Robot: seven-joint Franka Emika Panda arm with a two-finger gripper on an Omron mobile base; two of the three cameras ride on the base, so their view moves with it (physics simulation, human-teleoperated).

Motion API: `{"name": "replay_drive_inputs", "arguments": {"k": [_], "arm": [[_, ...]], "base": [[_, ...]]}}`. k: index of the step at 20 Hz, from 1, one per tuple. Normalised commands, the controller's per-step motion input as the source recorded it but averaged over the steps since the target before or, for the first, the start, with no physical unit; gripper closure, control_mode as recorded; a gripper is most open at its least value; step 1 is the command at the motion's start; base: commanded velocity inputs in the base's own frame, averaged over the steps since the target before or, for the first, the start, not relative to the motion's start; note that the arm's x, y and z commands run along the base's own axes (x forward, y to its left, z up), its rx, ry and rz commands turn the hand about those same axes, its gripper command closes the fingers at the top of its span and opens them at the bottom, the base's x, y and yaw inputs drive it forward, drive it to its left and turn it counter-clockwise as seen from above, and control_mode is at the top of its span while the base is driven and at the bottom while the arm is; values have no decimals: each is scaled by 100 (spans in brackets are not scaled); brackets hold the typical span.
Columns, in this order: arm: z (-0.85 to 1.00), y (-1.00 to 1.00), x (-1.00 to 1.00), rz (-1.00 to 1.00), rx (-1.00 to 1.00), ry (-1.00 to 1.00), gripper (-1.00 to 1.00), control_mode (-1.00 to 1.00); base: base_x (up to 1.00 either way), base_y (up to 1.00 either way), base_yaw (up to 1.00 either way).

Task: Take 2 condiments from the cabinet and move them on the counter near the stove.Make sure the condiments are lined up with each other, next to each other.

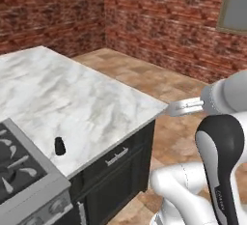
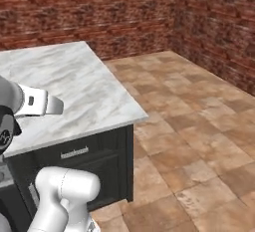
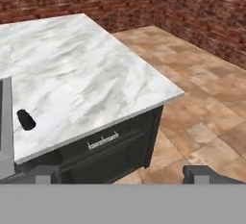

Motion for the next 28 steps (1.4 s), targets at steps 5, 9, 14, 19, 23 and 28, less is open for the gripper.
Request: {"name": "replay_drive_inputs", "arguments": {"k": [5, 9, 14, 19, 23, 28], "arm": [[0, 0, 0, 0, 0, 0, -100, 100], [0, 0, 0, 0, 0, 0, -100, 100], [0, 0, 0, 0, 0, 0, -100, 100], [0, 0, 0, 0, 0, 0, -100, 100], [0, 0, 0, 0, 0, 0, -100, 100], [0, 0, 0, 0, 0, 0, -100, 100]], "base": [[0, -57, -80], [0, -41, -86], [0, -46, -87], [0, -72, -83], [12, -34, -35], [2, 0, 0]]}}
